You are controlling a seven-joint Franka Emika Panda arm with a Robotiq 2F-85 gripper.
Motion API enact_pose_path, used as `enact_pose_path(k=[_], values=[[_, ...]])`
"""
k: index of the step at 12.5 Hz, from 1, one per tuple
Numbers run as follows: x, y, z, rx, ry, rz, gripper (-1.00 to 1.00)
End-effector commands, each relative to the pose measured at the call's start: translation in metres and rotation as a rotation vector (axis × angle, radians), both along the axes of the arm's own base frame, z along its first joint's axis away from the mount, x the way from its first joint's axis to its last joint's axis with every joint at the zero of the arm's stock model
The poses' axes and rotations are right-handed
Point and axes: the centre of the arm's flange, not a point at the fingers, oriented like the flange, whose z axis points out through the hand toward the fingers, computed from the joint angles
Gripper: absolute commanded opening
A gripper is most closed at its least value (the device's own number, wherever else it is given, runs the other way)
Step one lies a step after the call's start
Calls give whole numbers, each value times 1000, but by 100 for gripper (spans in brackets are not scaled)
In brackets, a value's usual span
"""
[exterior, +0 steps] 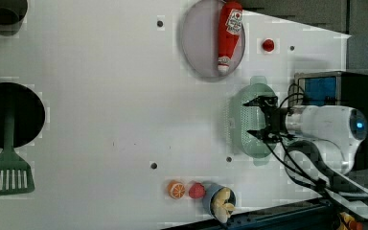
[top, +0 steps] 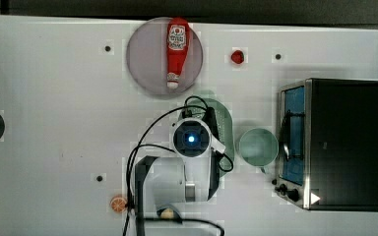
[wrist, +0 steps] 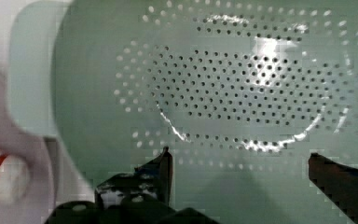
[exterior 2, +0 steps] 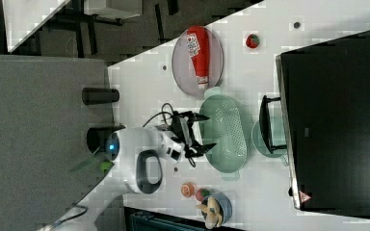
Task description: Drag strainer right to left.
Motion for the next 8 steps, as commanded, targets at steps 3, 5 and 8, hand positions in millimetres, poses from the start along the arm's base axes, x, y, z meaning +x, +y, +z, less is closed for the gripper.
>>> enact_pose_path(k=[3, 5, 8], values=[[-11, 21, -39, 10, 8, -131, 100], [-13, 29, -48, 11, 20, -116, 100], [-16, 43, -53, 10, 31, -85, 100]])
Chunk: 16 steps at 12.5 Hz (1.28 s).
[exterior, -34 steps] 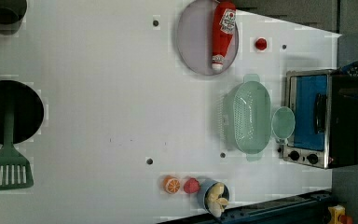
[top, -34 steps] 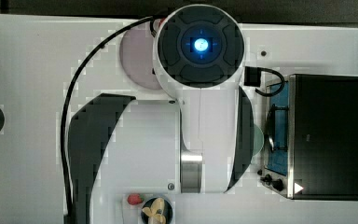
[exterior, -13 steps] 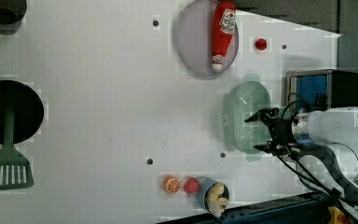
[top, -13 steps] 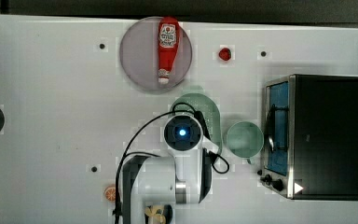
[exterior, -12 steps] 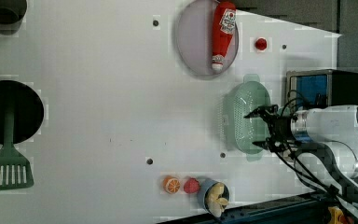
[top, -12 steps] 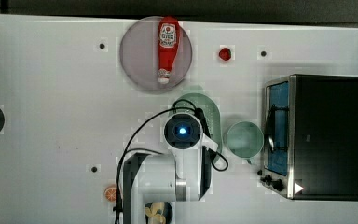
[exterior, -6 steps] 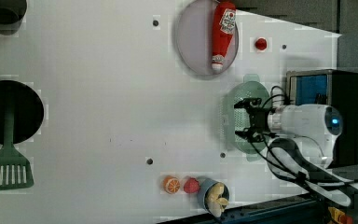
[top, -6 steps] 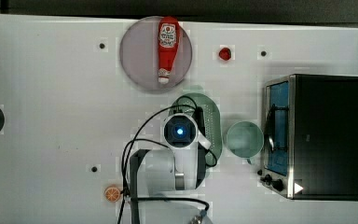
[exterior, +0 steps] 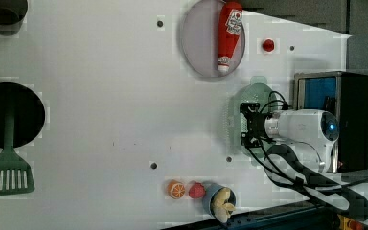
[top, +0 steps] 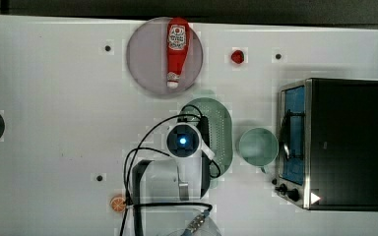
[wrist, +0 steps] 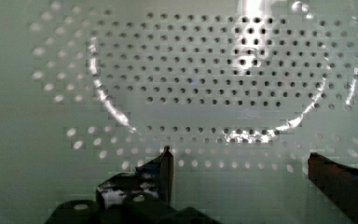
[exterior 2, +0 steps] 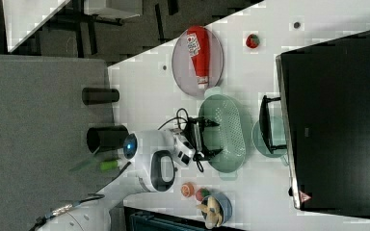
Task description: Drag strainer right to left.
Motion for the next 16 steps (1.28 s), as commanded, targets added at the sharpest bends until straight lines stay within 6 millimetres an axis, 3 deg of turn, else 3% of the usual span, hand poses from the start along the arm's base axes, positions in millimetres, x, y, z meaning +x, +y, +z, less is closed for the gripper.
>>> enact_pose_path(k=[1, 10, 16], values=[[0, 28, -2, 5, -13, 2, 100], [6, 112, -1, 19, -36, -89, 100], [0, 164, -2, 29, -41, -35, 100]])
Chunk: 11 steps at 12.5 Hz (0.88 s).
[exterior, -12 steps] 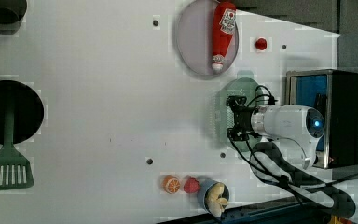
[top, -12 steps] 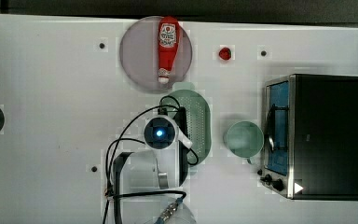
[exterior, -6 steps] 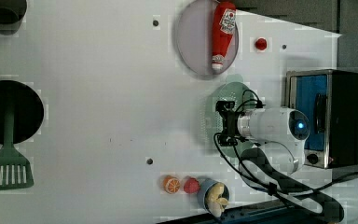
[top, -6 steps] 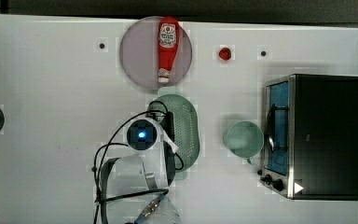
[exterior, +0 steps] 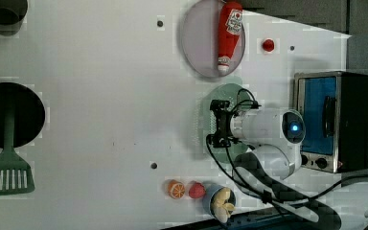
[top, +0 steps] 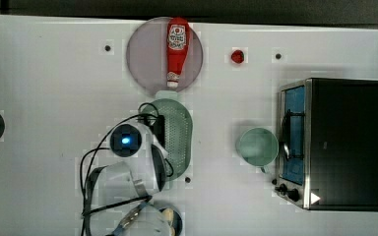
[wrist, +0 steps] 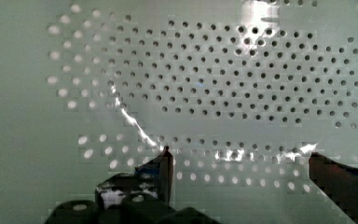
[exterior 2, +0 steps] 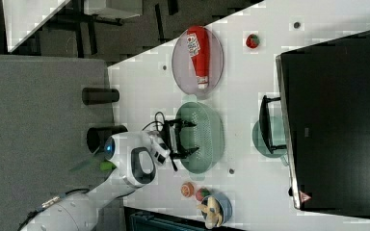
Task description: Drag strainer right to left.
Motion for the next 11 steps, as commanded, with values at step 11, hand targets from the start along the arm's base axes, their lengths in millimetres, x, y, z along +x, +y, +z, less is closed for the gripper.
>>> enact_pose_path(k=[11], values=[[15, 156, 4, 93, 67, 5, 100]])
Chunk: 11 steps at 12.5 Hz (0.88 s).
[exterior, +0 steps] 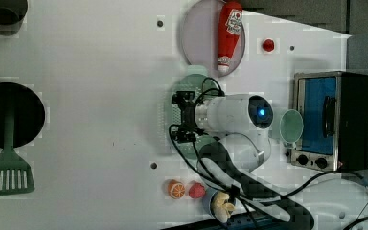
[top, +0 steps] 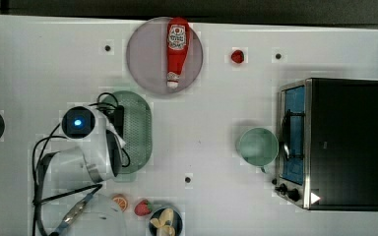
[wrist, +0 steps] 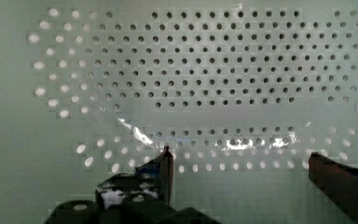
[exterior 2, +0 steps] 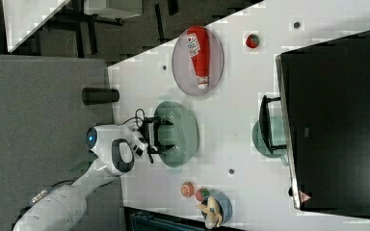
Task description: Drag strainer right to left.
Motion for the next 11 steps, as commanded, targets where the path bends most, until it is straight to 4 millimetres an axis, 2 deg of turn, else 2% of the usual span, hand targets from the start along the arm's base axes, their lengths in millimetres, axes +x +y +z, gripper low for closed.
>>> enact_pose_path(k=[1, 5, 11], values=[[-12, 48, -1, 14, 16, 39, 100], [-9, 76, -3, 53, 17, 17, 100], [-17, 118, -5, 71, 21, -60, 100]])
